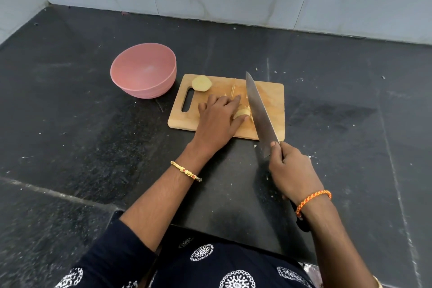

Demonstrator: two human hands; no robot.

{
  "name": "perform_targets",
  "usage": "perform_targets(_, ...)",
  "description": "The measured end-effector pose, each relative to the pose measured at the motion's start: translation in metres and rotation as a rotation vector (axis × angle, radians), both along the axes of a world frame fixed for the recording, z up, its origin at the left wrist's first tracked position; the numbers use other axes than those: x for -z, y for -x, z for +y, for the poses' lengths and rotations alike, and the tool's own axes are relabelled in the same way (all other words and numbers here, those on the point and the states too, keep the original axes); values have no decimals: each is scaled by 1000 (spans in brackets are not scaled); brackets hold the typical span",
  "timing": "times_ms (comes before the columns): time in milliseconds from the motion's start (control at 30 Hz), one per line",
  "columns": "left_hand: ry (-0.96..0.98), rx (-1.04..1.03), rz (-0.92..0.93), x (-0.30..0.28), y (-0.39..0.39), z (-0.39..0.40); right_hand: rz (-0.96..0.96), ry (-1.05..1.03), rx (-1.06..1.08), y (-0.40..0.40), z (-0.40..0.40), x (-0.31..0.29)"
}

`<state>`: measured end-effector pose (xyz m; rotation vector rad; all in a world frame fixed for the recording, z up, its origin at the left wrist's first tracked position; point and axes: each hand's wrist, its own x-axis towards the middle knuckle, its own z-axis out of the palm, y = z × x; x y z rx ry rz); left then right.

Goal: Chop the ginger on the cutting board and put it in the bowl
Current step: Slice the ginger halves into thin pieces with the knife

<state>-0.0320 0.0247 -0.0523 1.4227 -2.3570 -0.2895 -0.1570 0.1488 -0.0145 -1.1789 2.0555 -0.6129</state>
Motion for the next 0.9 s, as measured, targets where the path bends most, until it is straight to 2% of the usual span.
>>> perform_targets(300,22,-92,145,6,1,3,29,52,1,-13,-6,4)
perform_targets(467,77,-64,168,9,1,3,138,43,-8,-20,-14,11)
perform_targets(667,132,-77,132,12,4,4,219,-65,-66,-19,-23,4)
perform_targets(900,168,-150,85,10,7,6,196,-209,-97,-16,-6,-3)
